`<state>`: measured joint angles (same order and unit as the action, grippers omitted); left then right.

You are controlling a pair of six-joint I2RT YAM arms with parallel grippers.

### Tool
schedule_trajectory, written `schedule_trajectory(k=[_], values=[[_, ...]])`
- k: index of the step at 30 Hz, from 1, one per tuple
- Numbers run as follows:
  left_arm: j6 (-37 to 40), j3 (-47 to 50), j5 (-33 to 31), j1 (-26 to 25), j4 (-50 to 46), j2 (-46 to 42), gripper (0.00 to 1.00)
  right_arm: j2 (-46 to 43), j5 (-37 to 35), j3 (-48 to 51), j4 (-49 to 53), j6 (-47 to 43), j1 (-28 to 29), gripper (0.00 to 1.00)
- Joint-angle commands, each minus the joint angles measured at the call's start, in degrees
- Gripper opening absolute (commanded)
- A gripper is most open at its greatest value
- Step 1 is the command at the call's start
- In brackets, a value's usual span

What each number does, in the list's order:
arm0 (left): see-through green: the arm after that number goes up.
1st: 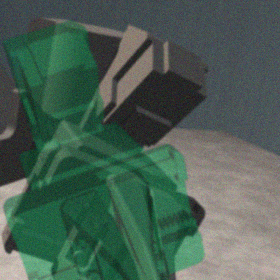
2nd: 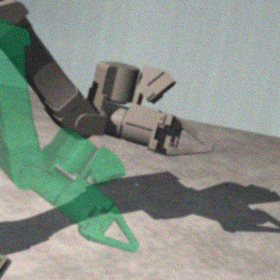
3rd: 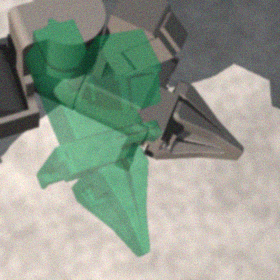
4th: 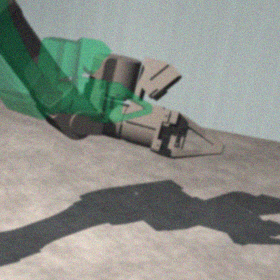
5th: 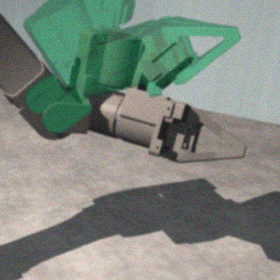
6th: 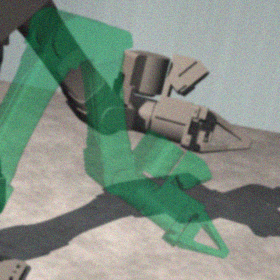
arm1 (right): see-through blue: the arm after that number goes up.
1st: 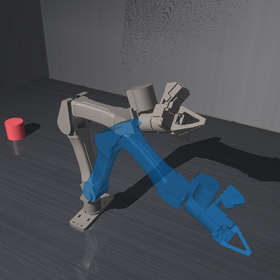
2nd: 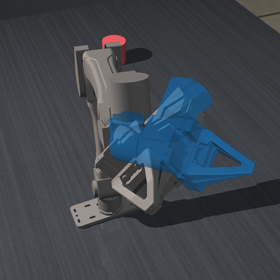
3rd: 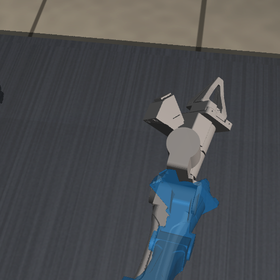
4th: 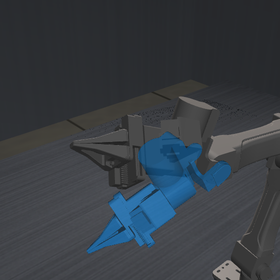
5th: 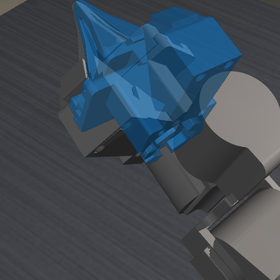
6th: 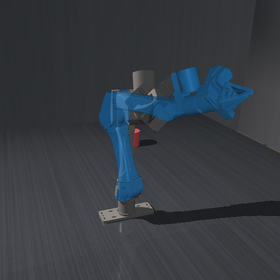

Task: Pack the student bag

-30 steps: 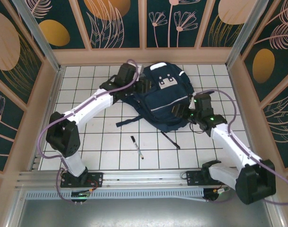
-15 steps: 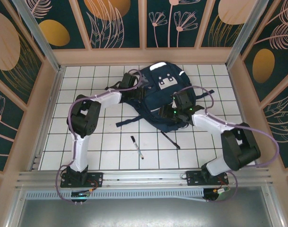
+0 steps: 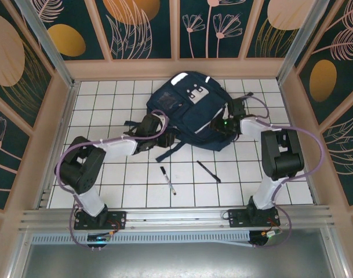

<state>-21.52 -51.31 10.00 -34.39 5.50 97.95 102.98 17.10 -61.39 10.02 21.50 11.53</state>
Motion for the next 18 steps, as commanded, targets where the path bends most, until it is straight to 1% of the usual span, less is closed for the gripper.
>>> schedule_trajectory(k=[1, 3, 5, 7, 9, 12, 15, 18], values=[[0.46, 0.83, 0.86, -0.14, -4.06, -4.71, 0.44, 2.12, -3.18, -3.54, 2.05, -2.49, -1.55, 0.4], [3.88, -2.0, 0.49, -0.08, -8.47, -6.53, 0.45, 0.5, -3.82, -3.3, 2.78, -1.53, -1.76, 0.45], [6.07, -6.54, -2.46, -0.08, -12.2, -8.19, 0.46, -2.31, -3.73, -1.94, 3.0, -0.95, -1.76, 0.5], [6.1, -10.83, -7.13, -0.01, -14.39, -8.83, 0.49, -5.72, -2.34, -0.18, 3.31, -0.76, -1.62, 0.52], [4.71, -15.61, -8.48, 0.97, -15.06, -7.36, 0.5, -9.19, -2.11, 1.21, 4.23, -0.35, -1.59, 0.54], [3.68, -22.8, -6.51, 3.2, -15.92, -1.48, 0.5, -15.48, -3.2, 4.22, 5.5, 0.54, -1.48, 0.56], [5.04, -29.77, -6.43, 4.06, -16.74, 6.23, 0.5, -21.71, -4.77, 7.36, 7.37, 1.74, -1.57, 0.58], [7.3, -34.4, -8.23, 4.09, -14.96, 12.7, 0.5, -26.5, -2.59, 10.23, 8.33, 1.76, -1.42, 0.58]])
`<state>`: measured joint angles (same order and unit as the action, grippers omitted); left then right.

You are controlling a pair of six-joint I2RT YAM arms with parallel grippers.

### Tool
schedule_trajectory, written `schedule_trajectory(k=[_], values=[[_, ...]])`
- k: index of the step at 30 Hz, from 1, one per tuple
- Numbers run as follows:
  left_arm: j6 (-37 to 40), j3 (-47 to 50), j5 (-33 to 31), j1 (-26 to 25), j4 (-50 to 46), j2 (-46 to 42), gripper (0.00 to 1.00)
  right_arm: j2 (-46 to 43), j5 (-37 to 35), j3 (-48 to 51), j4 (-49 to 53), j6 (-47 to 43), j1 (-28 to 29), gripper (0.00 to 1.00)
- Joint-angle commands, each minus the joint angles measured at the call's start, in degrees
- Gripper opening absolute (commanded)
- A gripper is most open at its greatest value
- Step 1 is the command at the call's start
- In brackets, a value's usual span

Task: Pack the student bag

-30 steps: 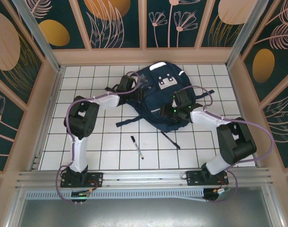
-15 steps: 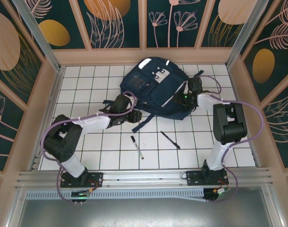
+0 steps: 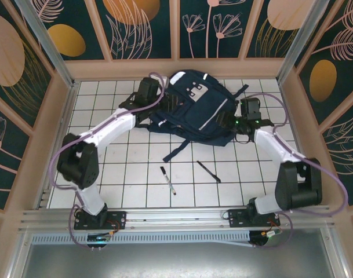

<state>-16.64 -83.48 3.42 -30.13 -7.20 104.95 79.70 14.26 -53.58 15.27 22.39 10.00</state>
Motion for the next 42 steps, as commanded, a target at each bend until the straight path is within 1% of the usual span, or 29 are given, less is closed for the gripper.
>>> schedule_trajectory(k=[1, 3, 6, 10, 11, 12, 13, 15, 17, 21, 23, 26, 29, 30, 31, 33, 35, 38, 40, 42], values=[[2.34, -3.9, -3.31, -0.11, -2.28, 8.04, 0.5, -4.48, 2.21, 3.22, 3.03, 0.64, 0.38, 0.58], [1.77, -6.11, -3.83, 0.37, -1.89, 12.3, 0.5, -5.72, 3.54, 3.99, 2.85, 1.48, 2.13, 0.58], [2.12, -5.45, -3.74, 0.69, 0.87, 16.72, 0.47, -4.71, 3.61, 3.94, 0.6, 2.74, 6.04, 0.58], [2.13, -0.58, -2.17, 0.69, 2.34, 18.29, 0.45, -0.08, 0.76, 2.54, -0.84, 5.05, 6.09, 0.55], [1.92, 1.28, -2.18, 0.69, 2.37, 17.77, 0.45, 0.9, 0.44, 2.14, -0.96, 4.88, 6.06, 0.53], [1.52, 3.83, -1.94, 0.69, 2.73, 16.71, 0.44, 1.8, 1.08, 1.73, -1.42, 4.19, 6.31, 0.49], [1.05, 6.5, -0.98, 0.7, 3.25, 15.38, 0.43, 2.57, 2.64, 1.59, -2.44, 3.13, 7.0, 0.48], [-0.3, 11.49, 1.66, 0.6, 3.6, 12.56, 0.41, 3.86, 5.05, 1.42, -4.4, 1.64, 8.96, 0.48], [-1.86, 16.15, 3.42, 0.31, 3.67, 9.2, 0.39, 5.13, 4.53, 1.37, -5.07, 1.78, 10.81, 0.49], [-5.66, 24.47, 6.23, -0.85, 5.35, 1.04, 0.39, 7.31, 4.67, 1.31, -6.98, 4.78, 13.37, 0.51], [-5.39, 25.53, 6.98, -1.68, 3.51, -2.11, 0.39, 8.08, 3.83, 0.71, -7.79, 8.48, 16.02, 0.52], [-2.45, 24.83, 7.47, -2.21, -0.49, -7.37, 0.4, 9.51, -1.21, -0.96, -7.31, 16.44, 22.75, 0.55], [-0.53, 22.58, 2.22, -1.99, -3.55, -12.96, 0.44, 11.84, -11.56, -5.16, -1.39, 26.92, 29.81, 0.61], [-0.99, 21.66, 0.67, -1.66, -4.48, -13.88, 0.45, 12.86, -13.9, -6.45, -0.35, 30.62, 31.88, 0.62], [-1.73, 20.85, 0.5, -0.94, -4.95, -14.23, 0.46, 14.2, -14.92, -7.53, 0.32, 33.33, 33.36, 0.62], [-4.35, 19.8, 1.55, 1.3, -5.28, -13.3, 0.46, 17.68, -21.33, -10.73, 3.32, 38.84, 37.05, 0.61], [-6.91, 18.82, 1.55, 3.33, -6.16, -10.78, 0.43, 21.8, -25.87, -15.47, 8.43, 42.82, 39.08, 0.6], [-9.13, 17.4, 2.11, 5.17, -6.95, -5.79, 0.43, 27.76, -30.92, -22.6, 14.2, 44.78, 41.22, 0.57], [-10.88, 16.83, 3.43, 6.4, -6.77, -2.55, 0.42, 30.92, -32.52, -25.5, 16.44, 45.12, 41.8, 0.54], [-12.94, 16.39, 3.54, 7.51, -6.88, 0.22, 0.42, 33.92, -34.35, -27.98, 20.43, 47.85, 42.12, 0.51]])
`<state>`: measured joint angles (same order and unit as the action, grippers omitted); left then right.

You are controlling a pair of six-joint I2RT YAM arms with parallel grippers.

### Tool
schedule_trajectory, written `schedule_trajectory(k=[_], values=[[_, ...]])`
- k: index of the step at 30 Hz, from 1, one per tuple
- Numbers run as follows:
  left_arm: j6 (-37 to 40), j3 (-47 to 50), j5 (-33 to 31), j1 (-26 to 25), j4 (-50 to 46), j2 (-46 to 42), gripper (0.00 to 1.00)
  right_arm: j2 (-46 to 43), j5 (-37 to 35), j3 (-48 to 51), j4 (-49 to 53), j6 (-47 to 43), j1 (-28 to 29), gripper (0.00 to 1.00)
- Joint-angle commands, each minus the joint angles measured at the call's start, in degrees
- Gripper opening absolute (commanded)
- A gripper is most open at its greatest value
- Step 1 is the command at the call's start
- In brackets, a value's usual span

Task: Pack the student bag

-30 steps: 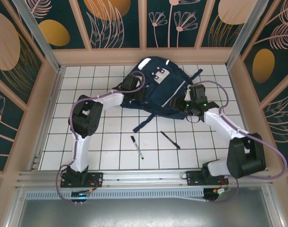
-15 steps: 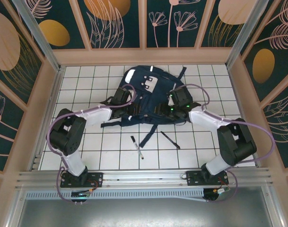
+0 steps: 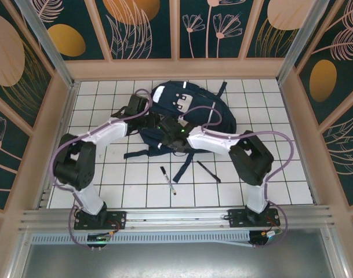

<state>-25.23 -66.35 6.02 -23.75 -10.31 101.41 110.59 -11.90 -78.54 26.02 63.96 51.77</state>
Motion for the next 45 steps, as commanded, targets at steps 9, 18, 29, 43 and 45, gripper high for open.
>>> schedule_trajectory(k=[9, 18, 29, 43, 45], values=[[-7.05, 2.36, -1.72, 2.32, -2.71, 9.93, 0.41, 7.05, -13.74, -6.09, 18.23, 8.82, 0.54, 0.33], [-6.54, 4.32, -4.46, 4.74, -2.61, 9.65, 0.41, 0.62, -14.04, -1.35, 21.24, 3.19, -1.54, 0.0], [-4.57, 3.5, -7.44, 5.51, -2.88, 9.73, 0.4, -16.08, -0.08, 15.87, 10.97, -16.29, -12.51, 0.0], [-3.01, -6.01, -4.24, 7.69, -9.77, 10.53, 0.36, -23.84, 25.4, 19.97, 4.56, -39.18, -18.65, 0.01], [-3.77, -4.77, 0.39, 7.7, -9.67, 6.82, 0.38, -22.23, 25.54, 16.57, 3.93, -39.28, -15.74, 0.14]])
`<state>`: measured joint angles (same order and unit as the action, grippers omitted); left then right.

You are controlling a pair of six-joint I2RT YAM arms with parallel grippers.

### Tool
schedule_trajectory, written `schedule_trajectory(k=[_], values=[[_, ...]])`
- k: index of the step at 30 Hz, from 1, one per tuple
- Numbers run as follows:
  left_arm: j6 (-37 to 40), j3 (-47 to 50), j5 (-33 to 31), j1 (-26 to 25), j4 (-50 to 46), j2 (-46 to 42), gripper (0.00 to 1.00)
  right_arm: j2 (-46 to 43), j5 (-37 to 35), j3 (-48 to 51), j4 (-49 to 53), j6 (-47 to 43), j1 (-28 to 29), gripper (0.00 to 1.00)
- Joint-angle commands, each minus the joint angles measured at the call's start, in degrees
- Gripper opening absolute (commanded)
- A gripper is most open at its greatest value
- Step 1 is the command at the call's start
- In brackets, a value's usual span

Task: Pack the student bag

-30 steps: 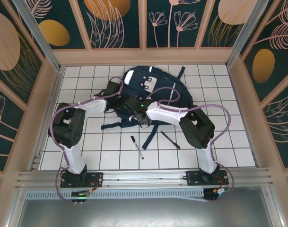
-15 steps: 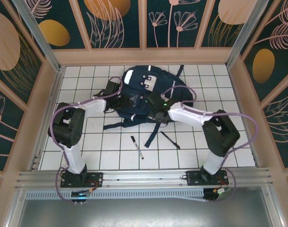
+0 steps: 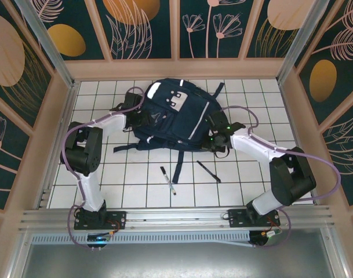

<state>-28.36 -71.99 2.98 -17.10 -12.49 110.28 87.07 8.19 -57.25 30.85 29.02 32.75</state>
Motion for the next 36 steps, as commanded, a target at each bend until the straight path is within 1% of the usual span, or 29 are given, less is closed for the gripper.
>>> schedule_trajectory(k=[1, 3, 5, 8, 10, 12, 14, 17, 23, 29, 33, 36], values=[[-0.42, 1.65, 5.26, 1.05, -7.3, -4.08, 0.38, 2.1, 6.24, -5.69, -1.01, -5.33, 3.71, 0.18], [0.55, 2.69, 7.99, 1.0, -8.25, -8.83, 0.39, 4.24, 6.85, -7.15, -1.26, -8.44, 3.56, 0.26], [0.59, 3.06, 8.86, 0.94, -10.05, -11.73, 0.4, 6.38, 6.78, -8.21, -1.24, -9.94, 3.28, 0.31], [-2.56, 5.54, 12.63, 0.8, -9.31, -16.89, 0.4, 8.11, 6.62, -7.81, -4.12, -9.77, 3.89, 0.39], [-5.07, 7.95, 15.49, 0.12, -6.55, -17.89, 0.39, 9.54, 3.43, -8.0, -4.42, -9.46, 4.66, 0.44], [-6.08, 8.88, 15.53, -0.81, -5.03, -17.2, 0.39, 11.19, 2.49, -8.02, -5.19, -9.37, 5.13, 0.47], [-6.43, 8.45, 14.96, -1.88, -4.66, -15.38, 0.39, 12.89, 1.95, -8.14, -7.18, -7.77, 5.83, 0.47], [-7.22, 8.87, 14.57, -3.43, -1.48, -13.18, 0.39, 14.7, 0.23, -8.69, -8.99, -5.88, 6.69, 0.46], [-8.9, 8.67, 11.29, -3.64, 1.17, -7.19, 0.39, 17.04, -0.69, -10.09, -11.34, -3.71, 8.37, 0.42], [-9.19, 11.88, 9.94, -3.64, 2.65, -6.04, 0.39, 17.14, 1.47, -10.42, -13.33, -3.82, 9.69, 0.33], [-8.61, 13.16, 9.63, -3.64, 2.88, -6.16, 0.39, 15.62, 1.85, -9.38, -15.1, -3.49, 9.86, 0.3], [-8.39, 13.61, 9.28, -3.6, 2.88, -6.35, 0.39, 15.29, 0.69, -9.15, -15.71, -2.83, 9.79, 0.31]])
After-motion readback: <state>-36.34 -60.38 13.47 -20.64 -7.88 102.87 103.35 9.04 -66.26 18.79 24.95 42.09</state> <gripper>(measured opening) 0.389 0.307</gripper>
